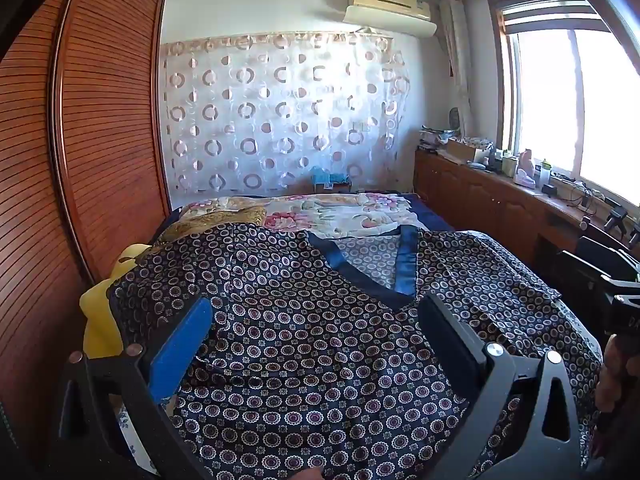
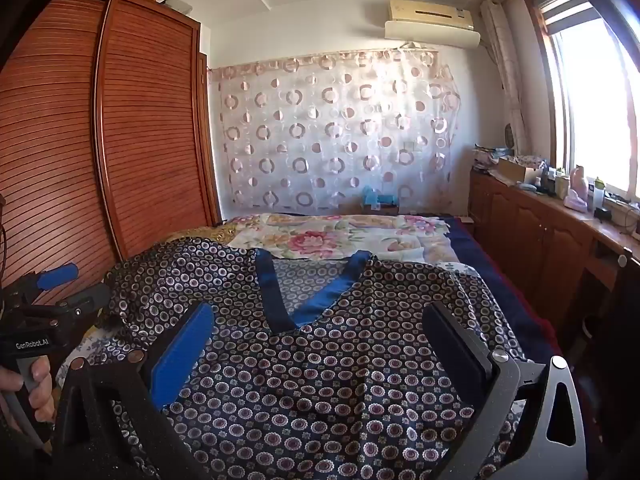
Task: Fold small clothes
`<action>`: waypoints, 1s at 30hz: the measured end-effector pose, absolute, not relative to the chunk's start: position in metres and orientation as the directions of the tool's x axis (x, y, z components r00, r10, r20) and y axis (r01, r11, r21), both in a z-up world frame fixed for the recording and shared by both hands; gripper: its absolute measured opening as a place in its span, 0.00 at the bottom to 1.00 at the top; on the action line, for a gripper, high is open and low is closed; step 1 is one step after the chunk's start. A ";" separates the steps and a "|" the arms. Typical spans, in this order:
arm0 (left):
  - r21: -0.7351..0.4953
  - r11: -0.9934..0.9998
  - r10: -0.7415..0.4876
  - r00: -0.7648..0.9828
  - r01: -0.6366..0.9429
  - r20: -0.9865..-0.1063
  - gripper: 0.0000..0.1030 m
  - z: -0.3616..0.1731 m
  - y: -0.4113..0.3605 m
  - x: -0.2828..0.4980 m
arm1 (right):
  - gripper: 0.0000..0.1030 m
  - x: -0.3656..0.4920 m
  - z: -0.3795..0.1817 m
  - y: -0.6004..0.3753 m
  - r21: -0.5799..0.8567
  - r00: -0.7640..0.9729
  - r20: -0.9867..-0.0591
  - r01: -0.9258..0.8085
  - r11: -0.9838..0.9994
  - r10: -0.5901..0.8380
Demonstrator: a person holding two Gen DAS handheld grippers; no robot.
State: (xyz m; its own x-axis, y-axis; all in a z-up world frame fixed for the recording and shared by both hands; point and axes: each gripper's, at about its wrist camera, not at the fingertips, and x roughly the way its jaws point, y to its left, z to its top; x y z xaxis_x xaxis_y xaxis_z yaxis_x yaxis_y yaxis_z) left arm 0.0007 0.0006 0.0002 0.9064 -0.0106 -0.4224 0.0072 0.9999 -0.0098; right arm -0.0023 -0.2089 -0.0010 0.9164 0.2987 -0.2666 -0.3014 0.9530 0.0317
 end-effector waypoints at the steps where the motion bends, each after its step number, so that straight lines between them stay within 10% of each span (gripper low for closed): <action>1: -0.008 1.000 -0.011 0.906 0.009 -0.423 1.00 0.000 0.001 0.001 | 1.00 -0.003 -0.001 -0.209 0.033 0.917 -0.264 -0.302 0.953 0.300; 30: -0.009 1.000 -0.010 0.910 0.007 -0.414 1.00 -0.002 0.003 -0.003 | 1.00 -0.003 0.000 -0.208 0.032 0.915 -0.269 -0.303 0.952 0.300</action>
